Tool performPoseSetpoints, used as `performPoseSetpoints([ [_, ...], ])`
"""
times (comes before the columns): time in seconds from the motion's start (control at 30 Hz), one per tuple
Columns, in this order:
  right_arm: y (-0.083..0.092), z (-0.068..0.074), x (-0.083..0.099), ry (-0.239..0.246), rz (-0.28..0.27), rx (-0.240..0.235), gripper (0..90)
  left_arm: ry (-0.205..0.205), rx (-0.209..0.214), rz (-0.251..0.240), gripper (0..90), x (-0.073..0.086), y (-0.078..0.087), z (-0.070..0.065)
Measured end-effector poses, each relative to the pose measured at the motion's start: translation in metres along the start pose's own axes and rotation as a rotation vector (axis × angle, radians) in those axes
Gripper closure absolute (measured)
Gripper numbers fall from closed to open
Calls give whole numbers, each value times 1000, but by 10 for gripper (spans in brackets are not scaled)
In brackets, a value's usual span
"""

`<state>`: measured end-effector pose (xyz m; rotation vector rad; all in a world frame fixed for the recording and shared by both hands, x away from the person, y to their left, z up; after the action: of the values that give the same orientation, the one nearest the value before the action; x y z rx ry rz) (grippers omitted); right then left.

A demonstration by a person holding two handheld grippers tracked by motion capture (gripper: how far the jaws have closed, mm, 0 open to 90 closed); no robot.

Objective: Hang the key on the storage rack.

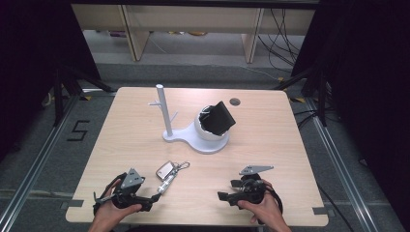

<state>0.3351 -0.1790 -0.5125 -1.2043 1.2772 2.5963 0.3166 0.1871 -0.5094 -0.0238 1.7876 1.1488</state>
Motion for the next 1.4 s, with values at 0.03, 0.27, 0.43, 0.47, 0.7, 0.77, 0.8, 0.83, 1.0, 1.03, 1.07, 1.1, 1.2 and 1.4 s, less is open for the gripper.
performPoseSetpoints([
  [0.03, 1, 1, 1, -18, 0, -5, 209, 1, 0, -8, 163, -1, -1, 0],
  [0.27, 4, 1, 2, 1, -10, 11, 214, -17, 13, -34, 168, -25, -8, 1],
  [0.43, 4, 0, 2, 22, -14, 29, 219, -68, 27, -8, 209, -44, -16, 5],
  [0.47, 4, 1, 2, 11, -9, 22, 223, -68, 29, -4, 223, -48, -18, 6],
  [0.7, 3, 0, 2, 7, -14, 12, 229, -166, 26, 106, 313, -75, -40, 10],
  [0.77, 3, -1, 1, 10, -13, 14, 230, -207, 34, 142, 368, -84, -45, 12],
  [0.8, 3, -1, 1, 7, -8, 17, 231, -223, 37, 170, 368, -89, -50, 13],
  [0.83, 2, 0, 2, -4, -11, 7, 232, -225, 45, 195, 375, -92, -53, 13],
  [1.0, 3, 2, 2, 1, 5, 27, 236, -301, 74, 318, 437, -106, -68, 12],
  [1.03, 3, 2, 2, 1, 5, 27, 236, -303, 72, 326, 437, -107, -70, 12],
  [1.07, 2, 0, 2, 21, 3, 28, 238, -311, 73, 340, 443, -110, -73, 11],
  [1.1, 2, 0, 2, 18, 6, 19, 239, -321, 75, 352, 458, -111, -75, 10],
  [1.2, 2, 3, 2, 2, 11, 12, 241, -336, 86, 390, 488, -117, -86, 10],
  [1.4, 2, 0, 1, 20, 4, 18, 242, -335, 81, 433, 540, -121, -96, 12],
])
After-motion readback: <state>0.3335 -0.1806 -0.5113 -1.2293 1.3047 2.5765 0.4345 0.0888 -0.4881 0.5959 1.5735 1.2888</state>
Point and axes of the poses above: each handheld gripper's, and its own axes: y roughly backward along the jaws, x roughly out of its underside, z roughly to its left, the point moved 2 cm from there along -y, roughly forward along the jaws, and after that the axes turned 3 degrees about x, right-handed, at the moved point
